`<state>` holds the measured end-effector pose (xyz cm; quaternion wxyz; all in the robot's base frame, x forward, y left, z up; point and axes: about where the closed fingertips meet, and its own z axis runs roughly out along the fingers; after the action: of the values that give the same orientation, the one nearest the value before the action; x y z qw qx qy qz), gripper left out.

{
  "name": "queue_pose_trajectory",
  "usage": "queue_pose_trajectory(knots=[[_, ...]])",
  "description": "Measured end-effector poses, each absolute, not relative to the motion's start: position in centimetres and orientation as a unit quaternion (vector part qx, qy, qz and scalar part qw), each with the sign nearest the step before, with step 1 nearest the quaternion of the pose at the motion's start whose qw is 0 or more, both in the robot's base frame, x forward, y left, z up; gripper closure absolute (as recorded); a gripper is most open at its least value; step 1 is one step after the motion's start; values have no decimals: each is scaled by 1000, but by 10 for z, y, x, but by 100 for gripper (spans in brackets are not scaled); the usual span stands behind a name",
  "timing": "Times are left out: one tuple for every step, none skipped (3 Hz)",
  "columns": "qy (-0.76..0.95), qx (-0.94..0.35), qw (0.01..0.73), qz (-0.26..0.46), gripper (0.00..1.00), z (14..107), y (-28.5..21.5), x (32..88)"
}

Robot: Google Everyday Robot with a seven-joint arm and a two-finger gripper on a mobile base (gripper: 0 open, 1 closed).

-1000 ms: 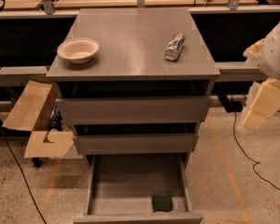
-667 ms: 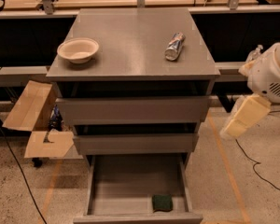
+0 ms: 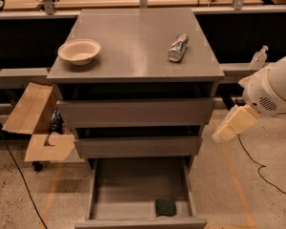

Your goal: Pick sponge from bottom drawer and place on counter

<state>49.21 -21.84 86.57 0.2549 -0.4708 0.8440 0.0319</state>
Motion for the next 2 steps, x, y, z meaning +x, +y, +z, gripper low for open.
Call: queue_pose_trajectory(knots=[[847,-473,241,28,0,859,-218,491],[849,-472,233,39,0,825,-211,489]])
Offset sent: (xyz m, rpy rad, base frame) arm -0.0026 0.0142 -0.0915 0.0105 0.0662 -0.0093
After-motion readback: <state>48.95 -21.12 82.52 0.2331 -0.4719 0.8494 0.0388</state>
